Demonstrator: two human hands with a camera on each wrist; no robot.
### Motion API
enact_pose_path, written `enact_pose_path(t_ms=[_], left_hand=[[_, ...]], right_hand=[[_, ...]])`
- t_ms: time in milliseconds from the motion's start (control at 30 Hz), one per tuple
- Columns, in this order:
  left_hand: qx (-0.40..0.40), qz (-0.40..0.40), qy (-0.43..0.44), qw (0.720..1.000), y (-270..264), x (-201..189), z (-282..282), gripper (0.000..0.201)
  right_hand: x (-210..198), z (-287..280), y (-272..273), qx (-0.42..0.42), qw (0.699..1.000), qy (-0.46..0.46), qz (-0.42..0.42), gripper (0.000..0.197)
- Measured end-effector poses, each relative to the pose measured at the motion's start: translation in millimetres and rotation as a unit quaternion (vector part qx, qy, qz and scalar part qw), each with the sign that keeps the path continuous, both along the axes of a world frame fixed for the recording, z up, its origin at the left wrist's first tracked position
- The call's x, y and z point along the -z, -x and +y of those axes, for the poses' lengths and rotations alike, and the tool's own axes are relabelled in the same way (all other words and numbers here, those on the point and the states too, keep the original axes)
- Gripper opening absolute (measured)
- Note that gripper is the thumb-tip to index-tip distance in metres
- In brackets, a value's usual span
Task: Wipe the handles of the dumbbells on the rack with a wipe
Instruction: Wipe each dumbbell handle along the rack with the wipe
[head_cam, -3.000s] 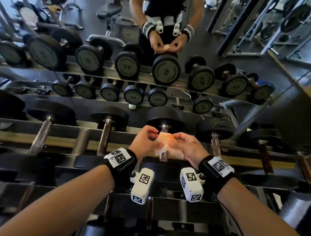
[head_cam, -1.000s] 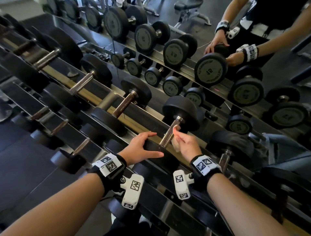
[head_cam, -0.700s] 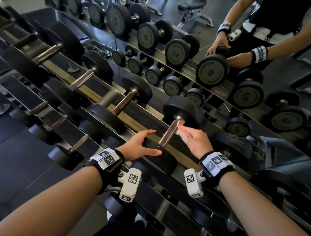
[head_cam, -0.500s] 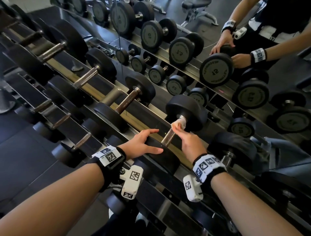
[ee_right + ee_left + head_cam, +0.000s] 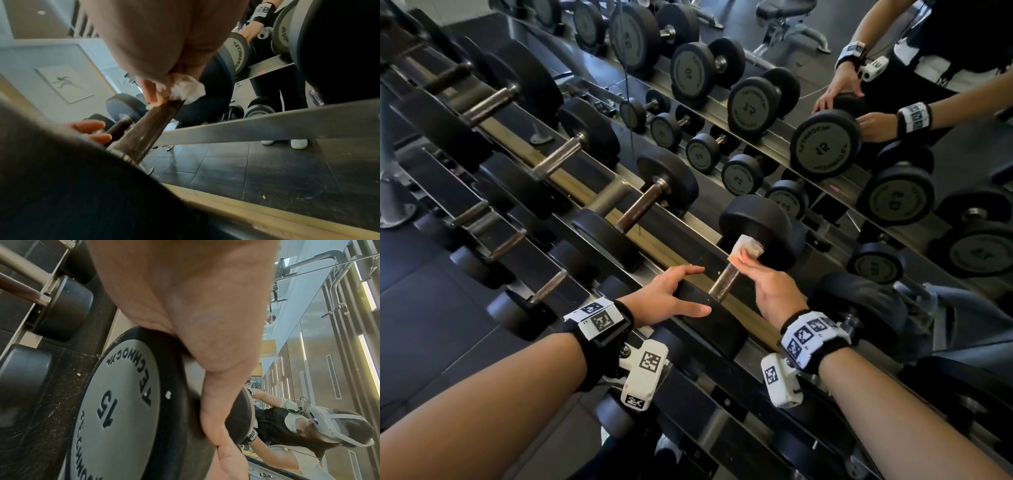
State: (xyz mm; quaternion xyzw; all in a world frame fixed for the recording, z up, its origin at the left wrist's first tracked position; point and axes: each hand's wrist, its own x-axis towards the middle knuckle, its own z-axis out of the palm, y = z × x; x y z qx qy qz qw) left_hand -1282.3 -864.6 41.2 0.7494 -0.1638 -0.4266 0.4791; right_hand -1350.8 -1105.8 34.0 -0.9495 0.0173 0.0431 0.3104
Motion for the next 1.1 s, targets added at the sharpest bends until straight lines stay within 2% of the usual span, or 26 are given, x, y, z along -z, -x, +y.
enact_pose_path(t_ms=[67, 200, 333, 433, 567, 700, 767, 867, 967, 1100], left_hand=[[-0.002, 0.0, 0.002, 1.0, 0, 1, 0, 0.084], [0.001, 0.0, 0.005, 1.0, -1, 0, 0, 0.083], [-0.002, 0.007, 0.018, 1.0, 0, -2, 0, 0.08], [-0.004, 0.006, 0.022, 1.0, 1, -2, 0, 0.079], [-0.007, 0.01, 0.023, 1.0, 0, -2, -1, 0.08], [-0.011, 0.02, 0.026, 0.999, 1, -3, -1, 0.082], [-0.013, 0.022, 0.025, 0.999, 1, -4, 0, 0.083], [-0.015, 0.026, 0.027, 0.999, 1, -4, -1, 0.083], [-0.018, 0.031, 0.031, 0.999, 2, -4, -1, 0.083], [-0.015, 0.028, 0.027, 0.999, 1, -3, 0, 0.083]], right_hand=[[5, 6, 8, -0.028, 1.0, -0.007, -0.003, 0.058], [-1, 1, 12, -0.153, 0.987, 0.041, 0.015, 0.063], [-14, -10, -9, -0.154, 0.984, 0.088, 0.007, 0.064], [-15, -13, -21, -0.151, 0.98, 0.13, 0.015, 0.056], [-14, -8, -23, -0.221, 0.966, 0.135, 0.009, 0.056], [-8, -17, -39, -0.186, 0.972, 0.144, 0.027, 0.047], [-5, -15, -42, -0.171, 0.978, 0.119, 0.027, 0.044], [-4, -3, -34, -0.205, 0.975, 0.076, 0.031, 0.04], [-7, -3, -32, -0.237, 0.964, 0.102, 0.061, 0.048], [-21, -11, -43, -0.147, 0.983, 0.068, 0.091, 0.05]])
